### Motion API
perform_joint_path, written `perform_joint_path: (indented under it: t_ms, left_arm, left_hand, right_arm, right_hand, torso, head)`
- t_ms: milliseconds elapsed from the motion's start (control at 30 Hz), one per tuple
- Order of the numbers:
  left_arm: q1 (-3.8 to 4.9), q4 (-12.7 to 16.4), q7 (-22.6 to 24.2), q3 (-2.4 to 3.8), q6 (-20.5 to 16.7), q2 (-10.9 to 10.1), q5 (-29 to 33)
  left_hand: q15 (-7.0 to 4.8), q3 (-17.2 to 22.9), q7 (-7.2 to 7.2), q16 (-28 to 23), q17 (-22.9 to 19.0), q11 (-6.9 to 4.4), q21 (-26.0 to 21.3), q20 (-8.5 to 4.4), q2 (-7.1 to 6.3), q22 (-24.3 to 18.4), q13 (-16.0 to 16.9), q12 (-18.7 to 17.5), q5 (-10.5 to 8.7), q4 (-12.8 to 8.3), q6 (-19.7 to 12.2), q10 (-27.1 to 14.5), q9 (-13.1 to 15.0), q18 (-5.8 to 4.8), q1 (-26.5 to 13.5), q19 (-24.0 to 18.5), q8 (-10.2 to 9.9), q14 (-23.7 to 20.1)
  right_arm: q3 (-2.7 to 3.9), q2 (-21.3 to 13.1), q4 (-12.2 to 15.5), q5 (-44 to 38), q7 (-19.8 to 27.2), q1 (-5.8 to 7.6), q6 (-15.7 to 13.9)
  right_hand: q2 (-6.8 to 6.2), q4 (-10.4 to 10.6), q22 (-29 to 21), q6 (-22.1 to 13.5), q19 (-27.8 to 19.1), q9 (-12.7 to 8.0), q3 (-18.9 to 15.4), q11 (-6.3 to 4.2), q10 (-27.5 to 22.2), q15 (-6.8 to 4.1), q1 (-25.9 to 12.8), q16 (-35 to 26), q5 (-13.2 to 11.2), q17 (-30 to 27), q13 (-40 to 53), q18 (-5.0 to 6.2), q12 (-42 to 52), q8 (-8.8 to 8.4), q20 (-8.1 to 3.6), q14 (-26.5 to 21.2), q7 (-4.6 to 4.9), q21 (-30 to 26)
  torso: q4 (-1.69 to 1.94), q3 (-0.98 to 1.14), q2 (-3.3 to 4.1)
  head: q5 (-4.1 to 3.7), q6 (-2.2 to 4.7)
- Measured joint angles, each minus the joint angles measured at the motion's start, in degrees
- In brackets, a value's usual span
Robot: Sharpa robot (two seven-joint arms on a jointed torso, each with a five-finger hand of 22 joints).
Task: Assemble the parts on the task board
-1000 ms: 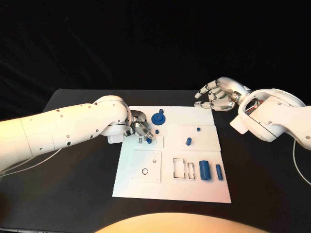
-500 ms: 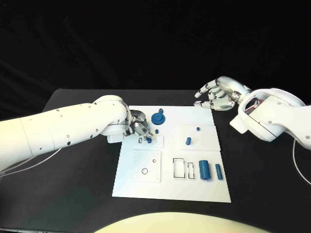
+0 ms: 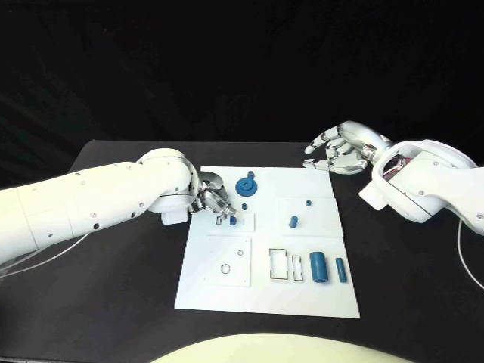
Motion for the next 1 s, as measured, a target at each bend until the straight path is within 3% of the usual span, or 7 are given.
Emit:
perform_joint_path:
  t_ms: [300,467,733,1000]
  left_arm:
    - [0.66,0.81,-0.09,2.32,-0.22,-1.28,0.2]
    - [1.92,-0.89,-0.1,3.52,-0.45,-1.32,1.3]
    - [3.97,-7.96,0.09,3.94,-0.84,0.68,3.39]
    - [4.29,-12.64,0.31,3.69,-0.73,3.18,3.53]
  left_hand:
    - [0.0,-0.82,0.22,0.0,0.0,0.32,-0.07,0.0,-0.23,0.0,-0.66,-0.38,0.0,-0.07,-0.22,-0.34,0.07,0.0,-0.23,0.0,-0.21,0.0]
    - [0.0,-1.72,0.93,-0.38,0.0,0.71,-1.08,0.18,-0.12,0.0,-2.78,-2.0,0.0,-0.01,-1.35,-2.24,0.15,0.0,0.64,-0.88,-0.65,0.0]
    - [1.78,-3.63,3.72,-1.74,0.0,3.27,-3.29,1.99,0.91,-2.43,-8.14,-5.6,0.45,-0.01,-6.38,-7.44,-2.05,0.0,3.97,-3.87,-6.0,-0.09]
    - [2.16,-4.23,3.8,-1.93,0.0,3.45,-3.32,1.99,0.71,-2.52,-8.35,-5.61,0.45,0.01,-6.46,-7.63,-2.56,0.0,4.17,-3.86,-6.61,-0.11]
  right_arm:
    - [0.0,0.08,-0.32,0.03,-0.02,-0.01,0.01]
    - [0.0,0.14,-0.58,0.06,-0.03,-0.07,0.02]
    - [0.0,0.16,-0.75,0.1,-0.05,-0.09,0.04]
    - [0.0,0.14,-0.73,0.11,-0.08,-0.1,0.05]
  right_hand:
    - [0.24,0.0,-0.01,0.0,0.0,-0.07,0.0,0.0,0.0,0.0,-0.2,0.0,-0.31,0.0,-0.01,0.0,0.0,0.0,0.0,0.0,0.0,0.0]
    - [0.24,0.0,-0.01,0.0,0.0,-0.07,0.0,0.0,0.0,0.0,-0.2,0.0,-0.31,0.04,-0.01,0.0,0.0,0.0,0.0,0.0,0.0,0.0]
    - [0.05,-0.16,-0.02,0.0,0.0,-0.07,0.16,0.0,0.0,0.0,-0.38,0.0,-0.31,0.04,-0.01,0.0,0.0,0.0,0.0,0.0,0.0,0.0]
    - [0.01,-0.16,-0.02,0.0,0.0,-0.07,0.16,0.0,0.0,0.0,-0.42,0.0,-0.31,0.04,-0.01,0.0,0.0,0.0,0.0,0.0,0.0,0.0]
  torso:
    - [0.03,0.01,-0.07]
    - [0.02,0.02,-0.05]
    - [0.02,0.05,0.05]
    - [0.02,0.02,0.21]
  head:
    - [0.1,1.33]
    - [0.15,1.66]
    - [0.19,1.62]
    - [0.24,1.57]
